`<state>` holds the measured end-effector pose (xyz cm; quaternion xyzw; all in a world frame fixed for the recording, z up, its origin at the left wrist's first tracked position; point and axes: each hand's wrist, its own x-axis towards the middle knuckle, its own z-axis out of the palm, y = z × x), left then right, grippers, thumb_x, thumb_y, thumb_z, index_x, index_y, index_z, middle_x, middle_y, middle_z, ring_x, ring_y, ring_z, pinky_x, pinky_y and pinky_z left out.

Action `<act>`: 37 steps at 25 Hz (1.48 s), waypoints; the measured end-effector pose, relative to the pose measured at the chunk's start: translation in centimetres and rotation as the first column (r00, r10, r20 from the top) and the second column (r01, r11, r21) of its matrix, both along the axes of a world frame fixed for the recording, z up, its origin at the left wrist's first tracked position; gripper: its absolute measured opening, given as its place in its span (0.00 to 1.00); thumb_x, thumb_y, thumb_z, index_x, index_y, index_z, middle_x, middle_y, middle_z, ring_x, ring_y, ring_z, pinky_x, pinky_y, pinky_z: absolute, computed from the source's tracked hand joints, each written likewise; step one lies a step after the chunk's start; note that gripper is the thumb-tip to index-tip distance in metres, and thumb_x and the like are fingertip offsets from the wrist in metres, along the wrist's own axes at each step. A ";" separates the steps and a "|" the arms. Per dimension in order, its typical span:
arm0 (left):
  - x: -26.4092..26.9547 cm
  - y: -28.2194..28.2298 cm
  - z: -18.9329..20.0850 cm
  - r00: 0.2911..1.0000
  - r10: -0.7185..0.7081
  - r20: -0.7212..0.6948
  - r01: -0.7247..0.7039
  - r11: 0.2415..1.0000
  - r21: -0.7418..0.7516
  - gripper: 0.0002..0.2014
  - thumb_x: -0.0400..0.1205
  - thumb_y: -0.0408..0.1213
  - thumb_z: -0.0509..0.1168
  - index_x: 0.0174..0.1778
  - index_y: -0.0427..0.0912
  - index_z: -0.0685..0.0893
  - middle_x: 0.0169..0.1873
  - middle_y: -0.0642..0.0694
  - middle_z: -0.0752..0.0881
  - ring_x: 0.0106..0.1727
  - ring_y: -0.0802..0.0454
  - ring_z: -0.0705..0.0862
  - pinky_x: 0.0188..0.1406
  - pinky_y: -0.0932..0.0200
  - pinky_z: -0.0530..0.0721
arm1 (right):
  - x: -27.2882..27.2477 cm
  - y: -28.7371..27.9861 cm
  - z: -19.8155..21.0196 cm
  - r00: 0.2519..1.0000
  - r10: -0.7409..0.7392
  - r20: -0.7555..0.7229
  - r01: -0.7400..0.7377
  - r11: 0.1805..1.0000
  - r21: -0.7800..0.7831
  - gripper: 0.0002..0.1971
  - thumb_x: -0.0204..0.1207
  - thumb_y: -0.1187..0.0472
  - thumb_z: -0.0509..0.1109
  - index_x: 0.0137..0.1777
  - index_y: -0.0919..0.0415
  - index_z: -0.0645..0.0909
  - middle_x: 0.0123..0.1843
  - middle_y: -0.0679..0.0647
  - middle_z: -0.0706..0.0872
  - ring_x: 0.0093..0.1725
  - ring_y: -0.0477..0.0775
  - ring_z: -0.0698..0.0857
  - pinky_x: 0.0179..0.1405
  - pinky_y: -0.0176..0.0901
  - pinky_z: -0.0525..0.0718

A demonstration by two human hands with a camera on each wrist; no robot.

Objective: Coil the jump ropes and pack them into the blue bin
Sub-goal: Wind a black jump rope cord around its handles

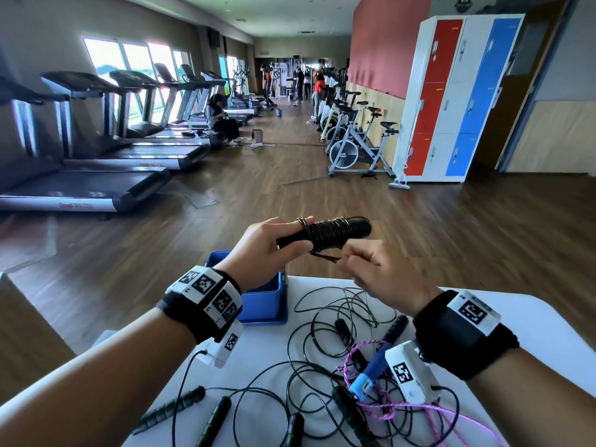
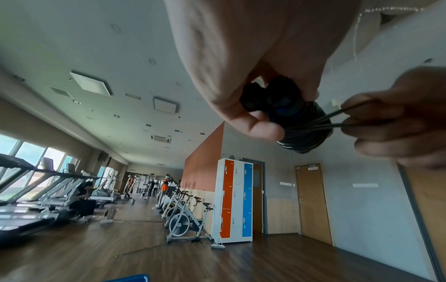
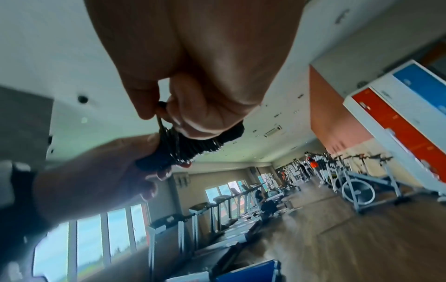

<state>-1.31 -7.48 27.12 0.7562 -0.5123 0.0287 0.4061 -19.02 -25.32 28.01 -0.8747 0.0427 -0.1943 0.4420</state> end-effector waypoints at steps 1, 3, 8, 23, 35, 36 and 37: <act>-0.2 -0.2 0.0 0.999 -0.018 0.035 0.017 1.000 0.009 0.23 0.83 0.54 0.69 0.75 0.66 0.80 0.47 0.50 0.85 0.38 0.54 0.83 0.45 0.46 0.89 | -0.1 0.0 0.2 1.000 0.004 0.017 -0.005 1.000 0.021 0.14 0.81 0.63 0.70 0.32 0.58 0.78 0.24 0.49 0.73 0.24 0.45 0.70 0.25 0.40 0.67; -0.5 -0.4 0.4 0.989 -0.042 0.144 0.040 0.999 0.018 0.22 0.84 0.54 0.68 0.75 0.64 0.80 0.49 0.51 0.84 0.41 0.56 0.82 0.47 0.53 0.86 | -0.2 0.5 1.1 0.999 -0.033 0.032 0.035 0.996 -0.078 0.14 0.81 0.59 0.70 0.32 0.55 0.80 0.23 0.50 0.76 0.23 0.45 0.72 0.25 0.42 0.68; -1.1 1.2 -4.2 0.930 -0.123 0.347 0.058 0.980 0.191 0.13 0.82 0.48 0.71 0.61 0.52 0.88 0.52 0.51 0.80 0.47 0.54 0.80 0.49 0.56 0.83 | -0.4 -0.3 8.4 0.960 -0.072 0.270 0.100 0.991 -0.093 0.13 0.87 0.61 0.62 0.40 0.59 0.83 0.29 0.57 0.84 0.23 0.57 0.82 0.16 0.45 0.77; -1.4 -1.1 -1.1 0.967 0.006 -0.256 -0.014 1.000 -0.026 0.15 0.84 0.45 0.71 0.67 0.63 0.87 0.49 0.44 0.83 0.34 0.37 0.88 0.33 0.37 0.91 | 0.1 0.0 -5.7 0.967 -0.207 -0.149 0.111 0.867 -0.485 0.26 0.73 0.44 0.78 0.69 0.51 0.83 0.59 0.46 0.87 0.52 0.43 0.85 0.56 0.41 0.81; -1.3 -0.8 0.0 0.969 -0.028 -0.247 0.019 0.999 -0.038 0.20 0.85 0.40 0.71 0.73 0.57 0.84 0.49 0.42 0.84 0.36 0.43 0.86 0.34 0.45 0.92 | -0.7 1.9 -1.3 0.918 -0.154 0.366 0.224 0.962 -0.155 0.06 0.82 0.59 0.73 0.44 0.54 0.89 0.30 0.47 0.86 0.29 0.46 0.87 0.30 0.44 0.84; -1.5 -0.9 0.1 0.974 -0.040 -0.222 0.032 0.999 -0.038 0.21 0.85 0.40 0.71 0.74 0.57 0.83 0.49 0.41 0.83 0.37 0.47 0.85 0.33 0.46 0.92 | -0.6 1.9 -0.6 0.917 -0.201 0.343 0.247 0.965 -0.094 0.07 0.82 0.59 0.73 0.42 0.54 0.89 0.27 0.49 0.87 0.26 0.46 0.87 0.27 0.47 0.85; -1.7 -0.9 0.2 0.983 -0.050 -0.179 0.044 0.998 -0.037 0.21 0.85 0.41 0.71 0.75 0.58 0.83 0.49 0.43 0.83 0.37 0.52 0.84 0.34 0.46 0.92 | -0.3 1.8 0.1 0.916 -0.246 0.315 0.276 0.960 -0.052 0.08 0.81 0.59 0.73 0.40 0.54 0.88 0.25 0.49 0.86 0.23 0.46 0.86 0.24 0.48 0.84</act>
